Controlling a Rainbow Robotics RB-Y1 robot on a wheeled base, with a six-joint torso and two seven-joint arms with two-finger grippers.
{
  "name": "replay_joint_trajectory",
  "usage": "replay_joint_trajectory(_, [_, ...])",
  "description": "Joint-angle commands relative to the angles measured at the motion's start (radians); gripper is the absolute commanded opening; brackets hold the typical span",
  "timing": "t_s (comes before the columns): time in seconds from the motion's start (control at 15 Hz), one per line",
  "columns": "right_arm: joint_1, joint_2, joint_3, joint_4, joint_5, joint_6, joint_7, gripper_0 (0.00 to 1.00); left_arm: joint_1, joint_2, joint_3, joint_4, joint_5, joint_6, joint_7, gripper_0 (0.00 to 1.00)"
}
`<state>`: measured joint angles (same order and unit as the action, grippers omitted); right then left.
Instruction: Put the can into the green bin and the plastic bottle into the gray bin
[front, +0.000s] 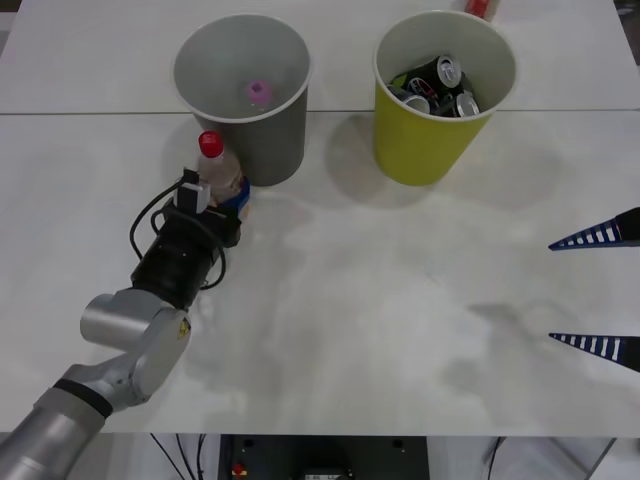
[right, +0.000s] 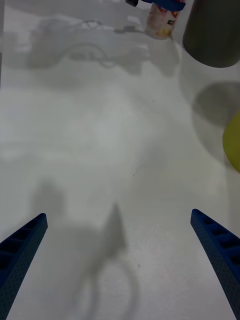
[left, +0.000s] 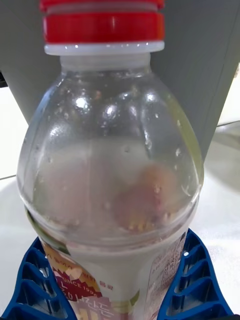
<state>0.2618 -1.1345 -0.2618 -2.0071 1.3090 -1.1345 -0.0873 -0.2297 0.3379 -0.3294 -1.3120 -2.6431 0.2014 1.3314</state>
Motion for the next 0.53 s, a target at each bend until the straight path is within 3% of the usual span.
replay_joint_trajectory(0.07, [0.000, 0.000, 0.000, 0.000, 0.000, 0.000, 0.000, 1.00, 0.043, 0.009, 0.006, -0.050, 0.000, 0.000, -0.015, 0.00])
replay_joint_trajectory(0.13, [0.000, 0.000, 0.000, 0.000, 0.000, 0.000, 0.000, 1.00, 0.069, 0.009, 0.012, -0.081, 0.002, -0.011, -0.034, 0.00])
replay_joint_trajectory(0.33, [0.000, 0.000, 0.000, 0.000, 0.000, 0.000, 0.000, 1.00, 0.178, 0.010, 0.090, -0.294, 0.011, -0.194, -0.126, 0.00])
replay_joint_trajectory(0.53, [0.000, 0.000, 0.000, 0.000, 0.000, 0.000, 0.000, 1.00, 0.270, 0.010, 0.174, -0.512, 0.018, -0.445, -0.244, 0.00])
